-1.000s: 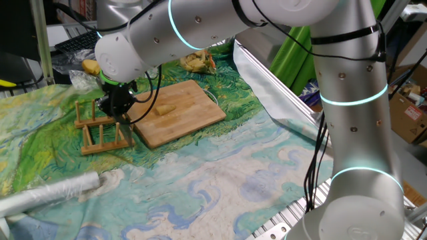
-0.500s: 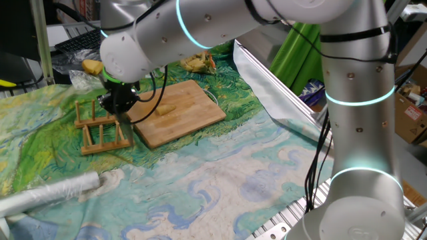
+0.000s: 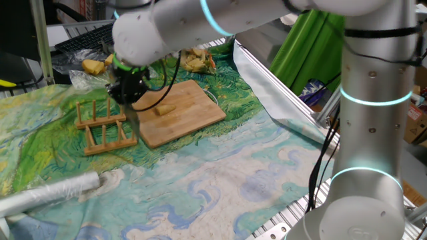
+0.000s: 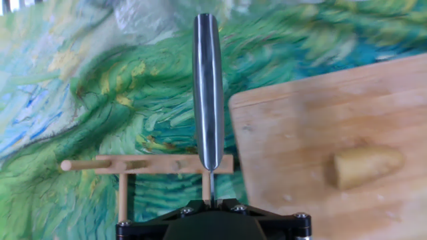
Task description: Chop the potatoes
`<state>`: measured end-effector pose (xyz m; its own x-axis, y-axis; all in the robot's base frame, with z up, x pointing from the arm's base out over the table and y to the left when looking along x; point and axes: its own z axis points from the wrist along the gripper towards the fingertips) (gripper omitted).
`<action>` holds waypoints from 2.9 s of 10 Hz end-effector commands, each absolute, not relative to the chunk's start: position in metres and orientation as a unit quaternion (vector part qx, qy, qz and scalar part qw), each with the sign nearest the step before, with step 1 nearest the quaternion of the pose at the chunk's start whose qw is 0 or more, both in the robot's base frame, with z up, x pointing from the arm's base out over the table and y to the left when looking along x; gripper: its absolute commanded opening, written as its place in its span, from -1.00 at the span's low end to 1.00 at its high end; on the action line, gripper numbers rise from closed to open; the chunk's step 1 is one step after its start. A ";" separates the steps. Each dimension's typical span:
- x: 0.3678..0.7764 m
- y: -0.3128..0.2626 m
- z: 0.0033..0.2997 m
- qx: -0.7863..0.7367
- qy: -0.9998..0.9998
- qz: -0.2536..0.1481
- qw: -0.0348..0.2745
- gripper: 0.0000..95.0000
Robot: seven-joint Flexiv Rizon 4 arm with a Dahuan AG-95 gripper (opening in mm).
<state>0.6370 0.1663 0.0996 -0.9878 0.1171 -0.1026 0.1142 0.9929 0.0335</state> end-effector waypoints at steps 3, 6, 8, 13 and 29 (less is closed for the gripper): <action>0.640 0.156 0.123 0.060 0.997 0.031 0.046 -1.00; 0.650 0.145 0.140 0.047 0.997 0.027 0.045 -1.00; 0.654 0.139 0.144 0.035 0.998 0.018 0.045 -1.00; 0.685 0.094 0.122 0.018 0.999 0.015 0.044 -1.00; 0.689 0.034 0.058 0.007 0.999 0.015 0.049 -1.00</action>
